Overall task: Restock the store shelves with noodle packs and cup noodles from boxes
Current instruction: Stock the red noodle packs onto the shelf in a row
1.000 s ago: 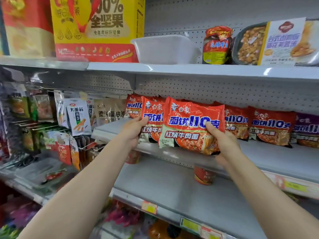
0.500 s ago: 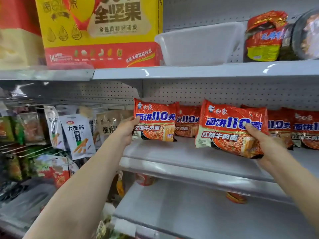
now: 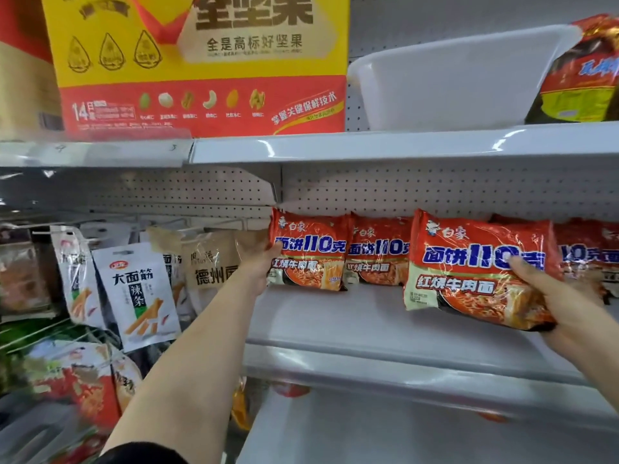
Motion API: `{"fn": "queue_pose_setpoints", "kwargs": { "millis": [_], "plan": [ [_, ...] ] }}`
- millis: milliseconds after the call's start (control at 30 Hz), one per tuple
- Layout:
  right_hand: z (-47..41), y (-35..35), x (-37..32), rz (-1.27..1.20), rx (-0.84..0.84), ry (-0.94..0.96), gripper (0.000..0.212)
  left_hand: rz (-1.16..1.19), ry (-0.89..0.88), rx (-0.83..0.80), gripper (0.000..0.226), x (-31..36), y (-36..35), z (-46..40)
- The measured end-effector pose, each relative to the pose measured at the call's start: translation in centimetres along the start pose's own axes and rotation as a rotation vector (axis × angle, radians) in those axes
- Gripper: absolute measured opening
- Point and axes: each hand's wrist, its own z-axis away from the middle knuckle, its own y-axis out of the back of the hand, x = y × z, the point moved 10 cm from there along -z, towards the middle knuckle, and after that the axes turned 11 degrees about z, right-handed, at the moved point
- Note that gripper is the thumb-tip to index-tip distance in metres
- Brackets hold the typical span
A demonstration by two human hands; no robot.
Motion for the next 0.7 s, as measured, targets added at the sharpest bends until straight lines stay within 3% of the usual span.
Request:
{"fn": "queue_pose_setpoints", "kwargs": {
  "millis": [67, 167, 233, 300, 400, 600, 700],
  "plan": [
    [0.0, -0.1, -0.2, 0.014, 0.004, 0.002, 0.077, 0.003, 0.002, 0.0, 0.026, -0.1, 0.4, -1.5],
    [0.2, 0.0, -1.1, 0.019, 0.031, 0.032, 0.047, 0.038, 0.003, 0.0, 0.03, -0.3, 0.7, -3.3],
    [0.2, 0.4, -1.6, 0.014, 0.05, 0.057, 0.04, 0.06, -0.001, -0.008, 0.026, -0.3, -0.1, -3.1],
    [-0.1, 0.3, -1.4, 0.018, 0.04, 0.048, 0.055, 0.085, -0.032, 0.003, 0.028, 0.0, -0.8, -2.7],
    [-0.5, -0.1, -0.7, 0.026, 0.043, 0.032, 0.074, 0.089, -0.087, 0.045, 0.055, 0.5, -0.9, -2.0],
    [-1.0, -0.9, 0.9, 0.036, 0.032, -0.015, 0.102, 0.038, -0.043, 0.092, 0.031, -1.4, 1.3, -4.0],
    [-0.9, -1.9, 1.2, 0.031, 0.017, -0.013, 0.092, 0.005, -0.052, 0.09, 0.029, -1.9, 2.1, -4.9]
  ]
}}
